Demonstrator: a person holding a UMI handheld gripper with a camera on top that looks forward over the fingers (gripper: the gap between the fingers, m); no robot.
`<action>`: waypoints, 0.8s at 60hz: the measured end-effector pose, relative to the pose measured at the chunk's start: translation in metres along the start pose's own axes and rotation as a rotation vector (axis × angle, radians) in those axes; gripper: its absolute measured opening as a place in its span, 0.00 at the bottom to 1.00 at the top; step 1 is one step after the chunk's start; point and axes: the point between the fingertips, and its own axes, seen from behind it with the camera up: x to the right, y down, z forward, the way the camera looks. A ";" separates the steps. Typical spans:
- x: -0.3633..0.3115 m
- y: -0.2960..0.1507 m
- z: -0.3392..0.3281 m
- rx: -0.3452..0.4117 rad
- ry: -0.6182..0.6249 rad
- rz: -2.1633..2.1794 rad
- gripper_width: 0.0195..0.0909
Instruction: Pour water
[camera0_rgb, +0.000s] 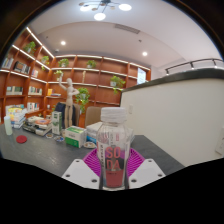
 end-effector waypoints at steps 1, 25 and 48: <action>-0.009 -0.003 -0.001 -0.002 -0.007 -0.016 0.17; -0.301 -0.075 0.003 0.073 -0.209 -0.576 0.17; -0.489 -0.100 0.021 0.286 -0.158 -1.409 0.16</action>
